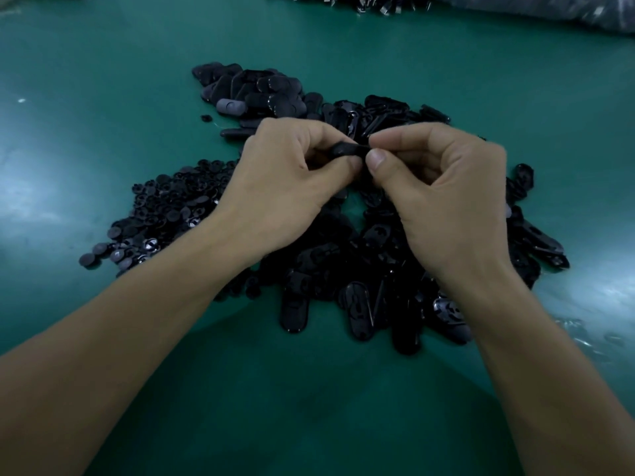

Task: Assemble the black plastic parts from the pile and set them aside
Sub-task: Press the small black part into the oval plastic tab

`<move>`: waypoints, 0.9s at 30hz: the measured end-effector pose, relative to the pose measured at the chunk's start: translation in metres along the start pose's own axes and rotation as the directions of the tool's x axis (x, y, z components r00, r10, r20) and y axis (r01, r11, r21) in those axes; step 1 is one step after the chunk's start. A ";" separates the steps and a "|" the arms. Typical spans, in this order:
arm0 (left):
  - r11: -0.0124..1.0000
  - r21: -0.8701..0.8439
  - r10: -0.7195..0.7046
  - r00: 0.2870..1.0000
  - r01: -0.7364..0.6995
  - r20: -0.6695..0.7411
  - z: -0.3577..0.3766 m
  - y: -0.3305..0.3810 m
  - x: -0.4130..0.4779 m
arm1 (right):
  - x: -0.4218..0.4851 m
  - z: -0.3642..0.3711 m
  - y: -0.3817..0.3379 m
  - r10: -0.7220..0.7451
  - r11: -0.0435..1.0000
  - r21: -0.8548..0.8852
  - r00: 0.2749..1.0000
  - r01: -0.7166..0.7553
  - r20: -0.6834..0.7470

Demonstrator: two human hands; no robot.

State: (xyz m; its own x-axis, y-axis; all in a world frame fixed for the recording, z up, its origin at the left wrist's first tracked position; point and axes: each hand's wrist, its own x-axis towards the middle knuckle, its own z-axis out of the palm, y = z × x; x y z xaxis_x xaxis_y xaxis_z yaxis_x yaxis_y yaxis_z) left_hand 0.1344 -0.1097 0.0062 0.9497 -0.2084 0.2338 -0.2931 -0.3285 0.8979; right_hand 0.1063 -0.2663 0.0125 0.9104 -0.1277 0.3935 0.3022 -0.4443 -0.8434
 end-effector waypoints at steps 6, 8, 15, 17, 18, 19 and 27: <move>0.989 -0.130 -0.044 0.987 0.065 0.155 -0.005 0.003 0.002 | 0.007 -0.012 0.005 0.002 0.999 0.048 0.992 -0.008 0.122; 0.988 -0.136 -0.048 0.980 0.075 0.195 -0.008 0.004 0.002 | 0.007 -0.014 0.004 -0.004 0.997 0.078 0.985 -0.009 0.173; 0.985 -0.118 -0.091 0.966 0.122 0.244 -0.010 0.006 0.001 | 0.006 -0.015 0.005 -0.015 0.998 0.067 0.980 0.001 0.199; 0.982 -0.141 -0.091 0.972 0.123 0.216 -0.011 0.007 0.001 | 0.006 -0.015 0.005 -0.016 0.997 0.073 0.979 0.001 0.205; 0.980 -0.154 -0.094 0.977 0.124 0.192 -0.012 0.007 0.001 | 0.006 -0.015 0.005 -0.014 0.997 0.075 0.978 -0.002 0.207; 0.978 -0.165 -0.100 0.981 0.128 0.168 -0.012 0.007 0.001 | 0.006 -0.015 0.005 -0.008 0.997 0.077 0.978 -0.008 0.209; 0.980 -0.173 -0.070 0.987 0.096 0.147 -0.011 0.007 0.001 | 0.006 -0.015 0.005 -0.006 0.995 0.097 0.978 -0.015 0.208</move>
State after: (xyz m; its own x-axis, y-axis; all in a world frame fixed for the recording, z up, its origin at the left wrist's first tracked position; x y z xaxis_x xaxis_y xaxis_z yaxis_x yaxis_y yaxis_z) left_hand 0.1340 -0.1025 0.0170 0.9414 -0.3181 0.1124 -0.1773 -0.1829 0.9670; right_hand 0.1093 -0.2827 0.0167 0.9475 0.0624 0.3136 0.3148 -0.3544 -0.8805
